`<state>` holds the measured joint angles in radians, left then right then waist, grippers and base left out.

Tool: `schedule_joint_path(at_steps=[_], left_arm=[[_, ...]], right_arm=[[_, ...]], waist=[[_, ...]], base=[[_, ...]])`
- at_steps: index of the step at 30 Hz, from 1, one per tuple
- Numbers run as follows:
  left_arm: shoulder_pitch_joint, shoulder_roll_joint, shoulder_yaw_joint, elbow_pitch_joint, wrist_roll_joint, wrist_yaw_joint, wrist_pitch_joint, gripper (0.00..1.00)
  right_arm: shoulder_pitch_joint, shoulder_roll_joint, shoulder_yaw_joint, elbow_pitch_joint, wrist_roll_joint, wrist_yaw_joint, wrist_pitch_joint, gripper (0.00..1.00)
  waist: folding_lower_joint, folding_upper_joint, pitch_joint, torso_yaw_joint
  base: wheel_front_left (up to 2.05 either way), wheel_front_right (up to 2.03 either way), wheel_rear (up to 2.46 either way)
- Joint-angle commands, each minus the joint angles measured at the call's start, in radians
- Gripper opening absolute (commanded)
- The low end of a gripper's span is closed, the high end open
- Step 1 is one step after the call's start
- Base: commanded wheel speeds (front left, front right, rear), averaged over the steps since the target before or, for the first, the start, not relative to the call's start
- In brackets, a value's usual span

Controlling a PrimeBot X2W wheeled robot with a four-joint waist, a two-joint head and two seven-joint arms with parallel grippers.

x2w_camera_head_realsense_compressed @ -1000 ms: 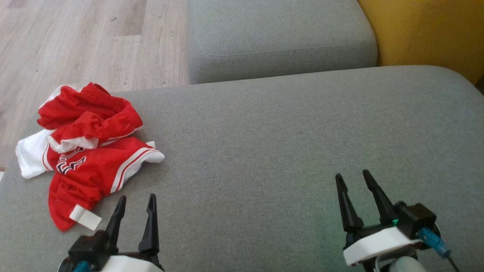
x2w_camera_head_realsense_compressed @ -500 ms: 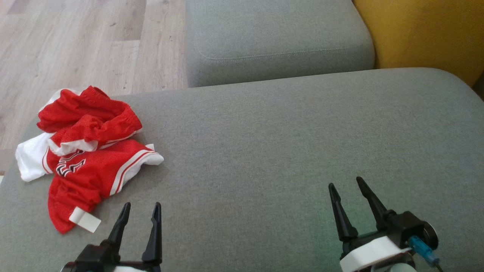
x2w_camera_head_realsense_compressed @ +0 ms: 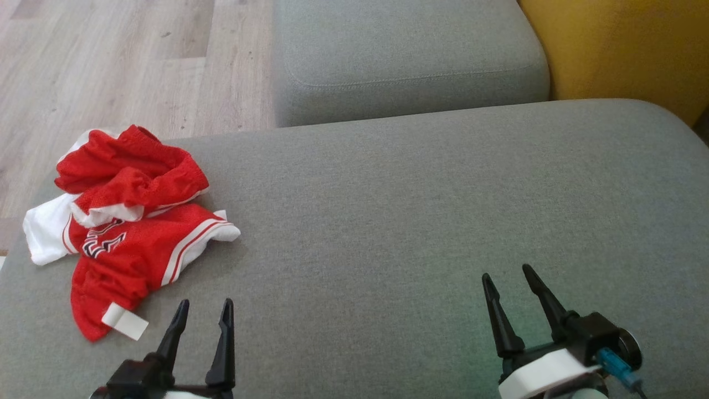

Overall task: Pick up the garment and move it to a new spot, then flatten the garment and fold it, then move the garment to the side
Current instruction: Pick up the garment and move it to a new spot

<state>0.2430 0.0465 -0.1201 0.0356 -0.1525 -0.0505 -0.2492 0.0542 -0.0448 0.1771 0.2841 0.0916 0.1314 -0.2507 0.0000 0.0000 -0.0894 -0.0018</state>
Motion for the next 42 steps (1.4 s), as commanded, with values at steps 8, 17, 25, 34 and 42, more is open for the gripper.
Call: schedule_joint_path(at_steps=[8,17,25,34,42], left_arm=[[-0.059,0.004,0.032,-0.024,0.013,0.008,-0.013,1.00],[-0.057,0.004,0.058,-0.020,0.037,0.020,-0.013,1.00],[-0.048,0.004,0.089,-0.026,0.052,0.031,-0.013,1.00],[-0.039,0.004,0.144,-0.034,0.063,0.029,-0.013,1.00],[-0.040,0.004,0.174,-0.059,0.086,0.030,-0.013,1.00]], right_arm=[[-0.022,-0.005,0.031,-0.023,-0.006,-0.001,-0.011,1.00],[-0.009,-0.005,0.046,-0.021,0.011,-0.001,-0.011,1.00],[-0.008,-0.005,0.045,-0.023,0.017,-0.001,-0.011,1.00],[-0.002,-0.005,0.039,-0.020,0.020,-0.001,-0.011,1.00],[-0.003,-0.005,0.020,-0.016,0.001,-0.001,-0.011,1.00]], waist=[[0.0000,0.0000,0.000,0.051],[0.0000,0.0000,0.003,0.205],[0.0000,0.0000,0.013,0.332],[0.0000,0.0000,0.021,0.448],[0.0000,0.0000,0.044,0.467]], base=[[0.00,0.00,0.00],[0.00,0.00,0.00],[0.00,0.00,0.00],[0.00,0.00,0.00],[0.00,0.00,0.00]])
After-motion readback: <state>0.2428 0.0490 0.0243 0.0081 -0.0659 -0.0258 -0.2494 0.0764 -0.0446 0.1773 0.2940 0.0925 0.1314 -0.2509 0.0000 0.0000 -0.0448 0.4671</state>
